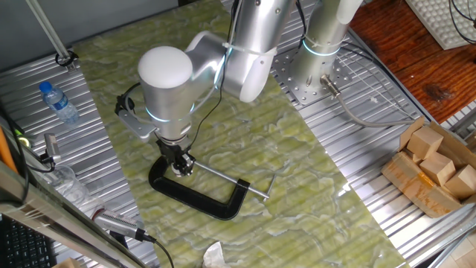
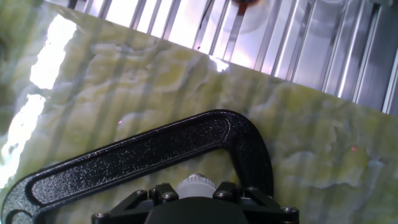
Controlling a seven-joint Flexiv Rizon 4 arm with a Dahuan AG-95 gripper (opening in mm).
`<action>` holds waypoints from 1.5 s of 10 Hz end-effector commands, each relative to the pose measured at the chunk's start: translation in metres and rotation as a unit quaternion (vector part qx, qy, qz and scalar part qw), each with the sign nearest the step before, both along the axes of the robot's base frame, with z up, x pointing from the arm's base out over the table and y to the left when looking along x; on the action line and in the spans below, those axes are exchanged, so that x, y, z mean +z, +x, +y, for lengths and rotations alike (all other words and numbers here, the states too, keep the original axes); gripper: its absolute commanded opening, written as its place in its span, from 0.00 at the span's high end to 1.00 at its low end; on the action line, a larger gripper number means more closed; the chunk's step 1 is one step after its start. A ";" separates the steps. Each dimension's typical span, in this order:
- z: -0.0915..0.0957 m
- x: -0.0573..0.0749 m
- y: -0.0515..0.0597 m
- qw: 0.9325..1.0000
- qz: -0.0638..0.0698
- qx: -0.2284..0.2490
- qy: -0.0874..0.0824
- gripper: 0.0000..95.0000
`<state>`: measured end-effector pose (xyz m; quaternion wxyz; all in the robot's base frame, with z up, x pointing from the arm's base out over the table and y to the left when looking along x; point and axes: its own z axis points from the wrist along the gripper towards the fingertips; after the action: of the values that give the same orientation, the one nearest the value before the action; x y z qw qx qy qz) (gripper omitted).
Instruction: Take out the light bulb by rotating it
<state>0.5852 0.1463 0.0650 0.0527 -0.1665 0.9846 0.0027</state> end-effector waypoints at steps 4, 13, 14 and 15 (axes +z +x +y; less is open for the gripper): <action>-0.001 -0.004 -0.001 1.000 -0.005 0.003 0.002 0.60; -0.001 -0.004 -0.001 1.000 -0.005 0.021 0.002 0.40; -0.001 -0.004 -0.001 1.000 -0.005 0.021 0.002 0.40; 0.000 -0.003 0.000 1.000 -0.003 0.021 0.002 0.40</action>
<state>0.5852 0.1456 0.0632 0.0540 -0.1871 0.9808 0.0045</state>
